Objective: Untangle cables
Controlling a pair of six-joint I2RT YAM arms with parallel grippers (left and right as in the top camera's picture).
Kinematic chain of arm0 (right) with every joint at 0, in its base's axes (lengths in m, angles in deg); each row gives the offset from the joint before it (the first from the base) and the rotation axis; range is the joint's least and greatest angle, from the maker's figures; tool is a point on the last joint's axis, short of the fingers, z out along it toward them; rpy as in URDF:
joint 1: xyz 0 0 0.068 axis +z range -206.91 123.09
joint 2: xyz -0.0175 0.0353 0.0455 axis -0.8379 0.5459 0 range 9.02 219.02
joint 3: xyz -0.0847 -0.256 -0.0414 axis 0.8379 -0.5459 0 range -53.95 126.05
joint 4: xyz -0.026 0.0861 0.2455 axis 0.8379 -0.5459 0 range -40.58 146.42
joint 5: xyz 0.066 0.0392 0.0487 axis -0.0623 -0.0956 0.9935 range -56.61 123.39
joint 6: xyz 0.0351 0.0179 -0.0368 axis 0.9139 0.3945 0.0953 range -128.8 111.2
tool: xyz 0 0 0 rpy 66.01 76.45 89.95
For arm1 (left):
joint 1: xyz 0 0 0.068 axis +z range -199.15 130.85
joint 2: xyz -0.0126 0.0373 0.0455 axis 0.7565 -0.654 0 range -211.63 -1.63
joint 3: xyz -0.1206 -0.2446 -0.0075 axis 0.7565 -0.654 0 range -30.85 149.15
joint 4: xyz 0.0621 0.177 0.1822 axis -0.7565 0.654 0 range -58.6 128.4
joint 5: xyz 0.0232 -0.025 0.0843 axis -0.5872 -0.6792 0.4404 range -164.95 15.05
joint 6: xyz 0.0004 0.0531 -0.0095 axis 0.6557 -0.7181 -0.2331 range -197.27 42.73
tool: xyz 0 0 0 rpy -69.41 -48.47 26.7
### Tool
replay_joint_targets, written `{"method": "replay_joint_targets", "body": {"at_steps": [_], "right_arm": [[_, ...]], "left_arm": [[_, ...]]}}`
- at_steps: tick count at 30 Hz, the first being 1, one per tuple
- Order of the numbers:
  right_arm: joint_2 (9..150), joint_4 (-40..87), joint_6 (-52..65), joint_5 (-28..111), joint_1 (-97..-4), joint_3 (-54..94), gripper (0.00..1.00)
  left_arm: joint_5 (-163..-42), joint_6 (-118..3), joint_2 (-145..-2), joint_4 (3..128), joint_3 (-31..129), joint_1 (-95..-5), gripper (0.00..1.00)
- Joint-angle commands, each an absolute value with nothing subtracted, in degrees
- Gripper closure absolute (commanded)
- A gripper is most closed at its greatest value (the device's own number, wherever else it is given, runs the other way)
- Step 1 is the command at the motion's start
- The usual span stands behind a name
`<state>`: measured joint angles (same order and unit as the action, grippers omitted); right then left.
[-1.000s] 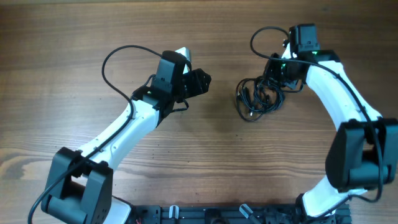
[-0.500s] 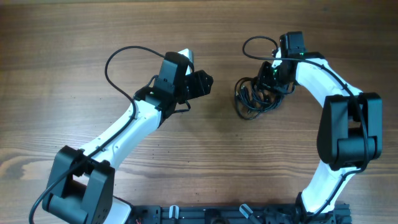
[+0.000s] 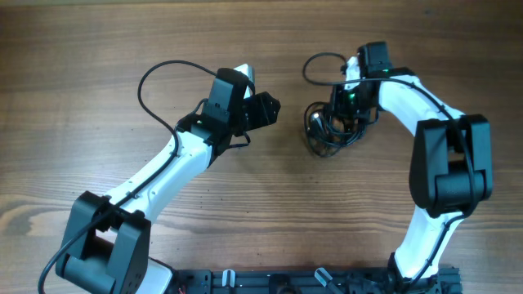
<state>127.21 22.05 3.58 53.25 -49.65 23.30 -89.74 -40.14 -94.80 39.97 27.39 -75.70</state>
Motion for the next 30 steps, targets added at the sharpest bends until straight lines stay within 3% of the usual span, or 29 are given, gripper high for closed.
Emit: {"method": "replay_joint_targets", "body": {"at_steps": [1, 6, 13, 19, 30], "right_arm": [[130.0, 19.2, -1.7, 48.2, -46.8, 22.4, 0.96], [128.8, 17.5, -1.8, 51.6, -46.5, 23.4, 0.96], [116.6, 18.2, -6.6, 73.4, -46.5, 24.1, 0.96], [108.1, 18.0, 0.3, 75.2, -46.5, 24.1, 0.96], [107.7, 16.9, 0.4, 79.3, -46.5, 24.1, 0.96]], "left_arm": [[-88.8, -40.8, -95.5, 39.8, 27.6, -76.0, 0.51], [-88.8, -40.8, -95.5, 39.7, 27.6, -76.0, 0.5], [-96.8, -40.8, -95.5, 34.1, 27.6, -76.0, 0.52], [-102.0, -38.0, -95.5, 29.4, 27.6, -76.0, 0.46], [-107.7, -36.3, -95.5, 25.8, 27.6, -76.2, 0.43]]}}
